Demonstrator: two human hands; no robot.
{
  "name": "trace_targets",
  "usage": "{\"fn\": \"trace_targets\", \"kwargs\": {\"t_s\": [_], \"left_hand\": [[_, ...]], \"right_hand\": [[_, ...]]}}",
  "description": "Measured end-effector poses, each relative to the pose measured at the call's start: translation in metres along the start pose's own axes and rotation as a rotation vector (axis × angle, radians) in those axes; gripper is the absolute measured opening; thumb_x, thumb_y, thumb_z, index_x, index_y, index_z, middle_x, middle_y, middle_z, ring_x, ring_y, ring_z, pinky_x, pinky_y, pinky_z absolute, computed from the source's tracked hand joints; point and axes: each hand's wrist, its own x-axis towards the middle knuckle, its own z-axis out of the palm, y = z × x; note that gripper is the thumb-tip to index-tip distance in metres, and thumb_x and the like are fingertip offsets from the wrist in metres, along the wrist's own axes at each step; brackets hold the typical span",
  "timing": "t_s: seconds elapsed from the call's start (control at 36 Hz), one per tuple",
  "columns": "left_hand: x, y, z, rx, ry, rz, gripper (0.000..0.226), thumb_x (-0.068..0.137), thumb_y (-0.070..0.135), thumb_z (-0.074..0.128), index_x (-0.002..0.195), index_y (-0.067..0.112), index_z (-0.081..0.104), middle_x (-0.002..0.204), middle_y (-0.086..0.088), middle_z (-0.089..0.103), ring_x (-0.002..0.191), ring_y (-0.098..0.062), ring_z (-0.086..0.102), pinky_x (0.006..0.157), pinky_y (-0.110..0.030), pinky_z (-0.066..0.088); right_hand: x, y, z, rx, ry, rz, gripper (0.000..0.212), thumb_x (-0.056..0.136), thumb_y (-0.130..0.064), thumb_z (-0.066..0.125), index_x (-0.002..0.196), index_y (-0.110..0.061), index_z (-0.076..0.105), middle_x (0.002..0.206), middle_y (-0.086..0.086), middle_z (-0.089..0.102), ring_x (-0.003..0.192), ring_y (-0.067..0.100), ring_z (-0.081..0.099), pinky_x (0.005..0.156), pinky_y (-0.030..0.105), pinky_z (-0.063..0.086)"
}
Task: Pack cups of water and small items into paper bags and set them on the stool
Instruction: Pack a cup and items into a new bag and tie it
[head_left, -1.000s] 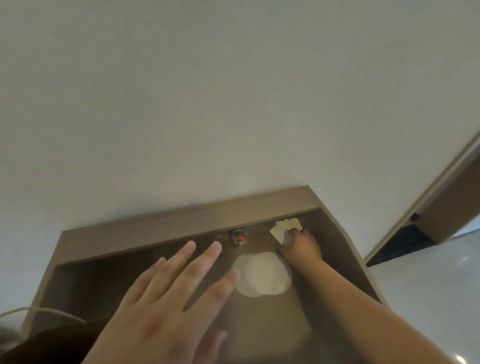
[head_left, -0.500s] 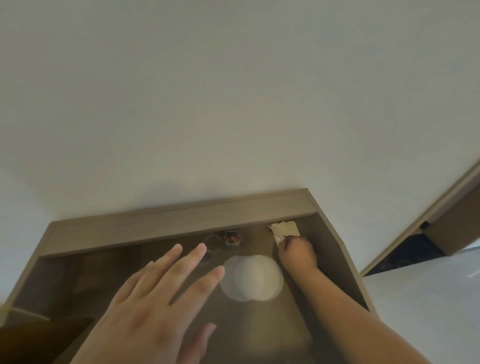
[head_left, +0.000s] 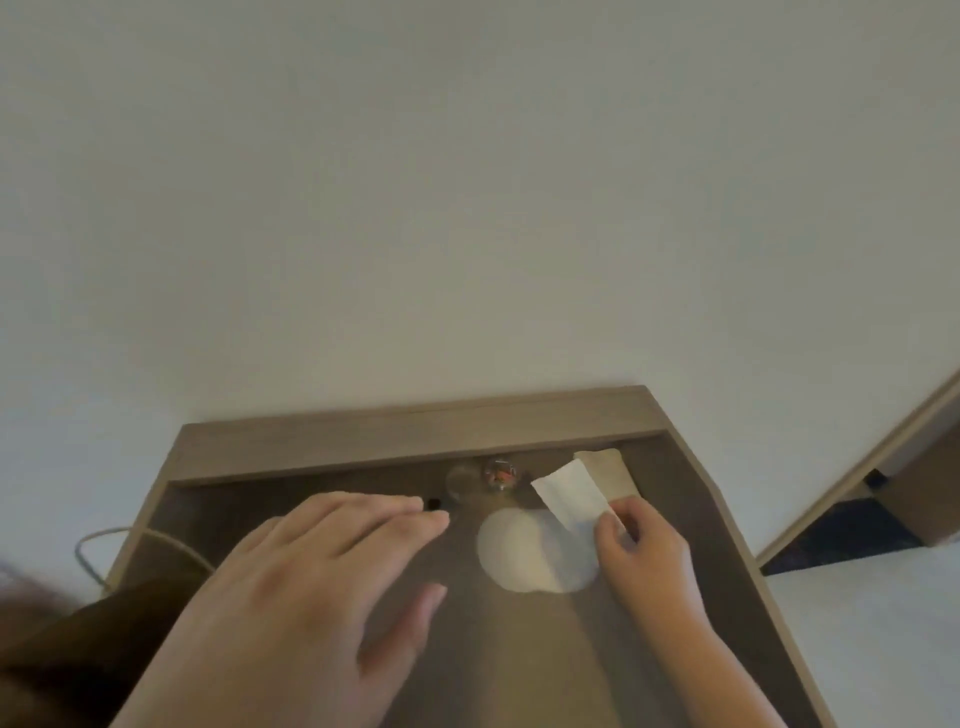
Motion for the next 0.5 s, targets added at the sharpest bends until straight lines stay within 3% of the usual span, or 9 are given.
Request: {"fn": "trace_targets", "kwargs": {"t_s": [0.08, 0.17, 0.25, 0.33, 0.39, 0.42, 0.47, 0.5], "left_hand": [[-0.021, -0.007, -0.027, -0.053, 0.169, -0.058, 0.031, 0.094, 0.049, 0.056, 0.119, 0.039, 0.072, 0.108, 0.027, 0.069, 0.100, 0.005, 0.065, 0.082, -0.028, 0.060], [-0.048, -0.028, -0.061, -0.065, 0.264, -0.192, 0.016, 0.099, 0.046, 0.056, 0.107, 0.044, 0.070, 0.092, 0.029, 0.068, 0.089, 0.004, 0.065, 0.072, -0.025, 0.057], [-0.074, -0.065, -0.089, -0.097, 0.228, -0.359, 0.026, 0.095, 0.057, 0.043, 0.097, 0.047, 0.066, 0.090, 0.035, 0.067, 0.095, 0.013, 0.059, 0.071, -0.013, 0.045], [-0.092, -0.105, -0.093, -0.160, 0.103, -0.448, 0.013, 0.097, 0.046, 0.053, 0.092, 0.044, 0.065, 0.092, 0.037, 0.068, 0.098, 0.015, 0.057, 0.079, -0.014, 0.042], [-0.101, -0.126, -0.083, -0.219, -0.037, -0.485, 0.012, 0.100, 0.038, 0.060, 0.090, 0.042, 0.064, 0.092, 0.035, 0.069, 0.099, 0.016, 0.058, 0.083, -0.011, 0.038], [-0.105, -0.133, -0.077, -0.246, -0.106, -0.510, 0.010, 0.100, 0.038, 0.063, 0.090, 0.041, 0.064, 0.092, 0.035, 0.069, 0.099, 0.017, 0.058, 0.083, -0.011, 0.037], [-0.113, -0.145, -0.064, -0.237, -0.191, -0.545, 0.006, 0.096, 0.047, 0.066, 0.100, 0.042, 0.065, 0.097, 0.032, 0.069, 0.098, 0.013, 0.061, 0.086, -0.014, 0.042], [-0.117, -0.151, -0.057, -0.210, -0.208, -0.552, 0.021, 0.094, 0.057, 0.062, 0.110, 0.043, 0.064, 0.103, 0.028, 0.069, 0.100, 0.008, 0.062, 0.089, -0.019, 0.046]], "right_hand": [[-0.038, -0.051, -0.009, 0.080, -0.049, -0.061, 0.013, 0.103, -0.024, 0.059, 0.092, -0.025, 0.065, 0.081, -0.002, 0.064, 0.072, 0.015, 0.061, 0.057, 0.025, 0.043], [-0.067, -0.111, -0.019, 0.238, -0.104, -0.136, 0.016, 0.103, -0.021, 0.058, 0.090, -0.026, 0.068, 0.080, -0.001, 0.068, 0.073, 0.020, 0.061, 0.064, 0.033, 0.043], [-0.088, -0.167, -0.019, 0.462, -0.220, -0.230, 0.023, 0.106, -0.020, 0.055, 0.092, -0.027, 0.071, 0.083, 0.000, 0.071, 0.074, 0.019, 0.063, 0.065, 0.031, 0.046], [-0.100, -0.210, 0.004, 0.731, -0.565, -0.205, 0.016, 0.100, -0.020, 0.058, 0.096, -0.011, 0.071, 0.092, 0.016, 0.067, 0.083, 0.034, 0.062, 0.078, 0.046, 0.045], [-0.104, -0.228, 0.031, 0.669, -0.789, -0.221, 0.041, 0.090, -0.035, 0.064, 0.114, -0.002, 0.069, 0.113, 0.033, 0.066, 0.103, 0.053, 0.063, 0.094, 0.072, 0.045], [-0.107, -0.237, 0.044, 0.561, -0.854, -0.263, 0.054, 0.088, -0.045, 0.064, 0.118, -0.001, 0.066, 0.119, 0.037, 0.063, 0.110, 0.058, 0.061, 0.102, 0.076, 0.042], [-0.118, -0.257, 0.069, 0.276, -0.952, -0.370, 0.062, 0.089, -0.056, 0.058, 0.115, 0.000, 0.061, 0.118, 0.032, 0.062, 0.107, 0.053, 0.061, 0.098, 0.071, 0.047], [-0.122, -0.267, 0.079, 0.130, -0.973, -0.419, 0.060, 0.091, -0.058, 0.052, 0.110, -0.002, 0.062, 0.112, 0.022, 0.065, 0.101, 0.042, 0.065, 0.090, 0.061, 0.050]]}}
